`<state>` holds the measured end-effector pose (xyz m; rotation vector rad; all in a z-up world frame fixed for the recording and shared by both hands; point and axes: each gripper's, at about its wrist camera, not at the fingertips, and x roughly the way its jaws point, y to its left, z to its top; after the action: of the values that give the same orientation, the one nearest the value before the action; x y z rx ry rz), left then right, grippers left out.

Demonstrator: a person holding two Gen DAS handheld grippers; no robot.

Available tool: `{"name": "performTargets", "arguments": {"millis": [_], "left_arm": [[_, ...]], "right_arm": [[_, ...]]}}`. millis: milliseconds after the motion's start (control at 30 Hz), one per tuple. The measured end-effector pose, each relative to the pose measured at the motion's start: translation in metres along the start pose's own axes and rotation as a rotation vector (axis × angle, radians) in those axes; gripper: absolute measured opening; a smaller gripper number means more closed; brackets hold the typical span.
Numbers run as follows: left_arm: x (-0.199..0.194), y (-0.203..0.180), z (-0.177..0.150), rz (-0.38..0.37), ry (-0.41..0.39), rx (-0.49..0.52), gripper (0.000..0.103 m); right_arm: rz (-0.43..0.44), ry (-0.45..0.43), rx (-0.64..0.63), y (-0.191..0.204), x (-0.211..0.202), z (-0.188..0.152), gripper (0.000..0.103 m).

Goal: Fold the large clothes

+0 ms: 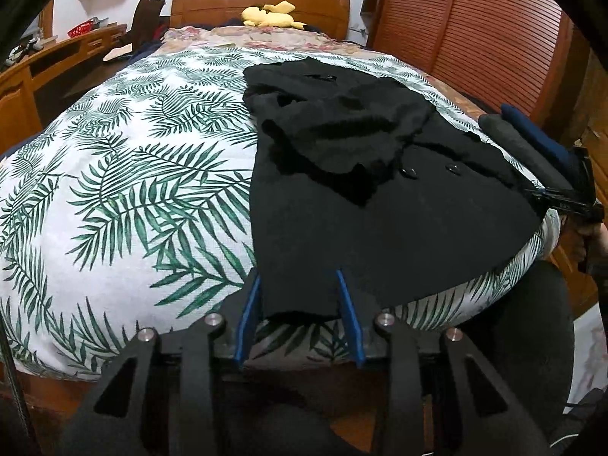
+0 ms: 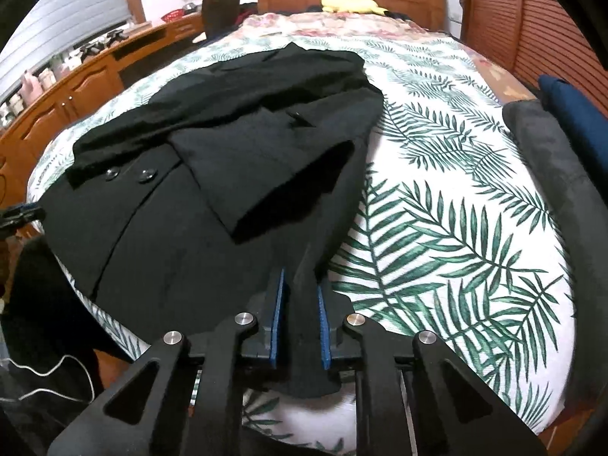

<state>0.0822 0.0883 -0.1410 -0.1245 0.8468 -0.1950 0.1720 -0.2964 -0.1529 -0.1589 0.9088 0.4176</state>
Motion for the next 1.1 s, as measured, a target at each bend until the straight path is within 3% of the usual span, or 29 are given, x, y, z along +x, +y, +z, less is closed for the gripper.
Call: {"name": "performTargets", "arguments": {"millis": [133,233,300,500,700,1100], "left_arm": [[0.002,0.001,-0.001,-0.002,0.002,-0.009,0.037],[0.000,-0.004,0.000,-0.001,-0.003,0.021,0.005],[-0.005,-0.011,0.004,0.014,-0.016,0.050,0.002],[-0.051,-0.019,0.029,0.030,-0.154,0.054,0.001],[-0.115,-0.023,0.055,0.064,-0.303,0.056,0.001],[-0.247,-0.030,0.080,0.129,-0.534,0.110,0.000]], "right_arm": [[-0.001,0.006,0.017,-0.001,0.005,0.001,0.013],[0.005,-0.001,0.026,-0.002,0.003,0.002,0.012],[0.010,-0.017,0.034,-0.003,-0.002,0.005,0.008],[0.034,-0.156,0.059,0.005,-0.046,0.029,0.004],[0.036,-0.263,-0.005,0.033,-0.106,0.051,0.003],[0.004,-0.441,-0.155,0.093,-0.241,0.052,0.003]]}}
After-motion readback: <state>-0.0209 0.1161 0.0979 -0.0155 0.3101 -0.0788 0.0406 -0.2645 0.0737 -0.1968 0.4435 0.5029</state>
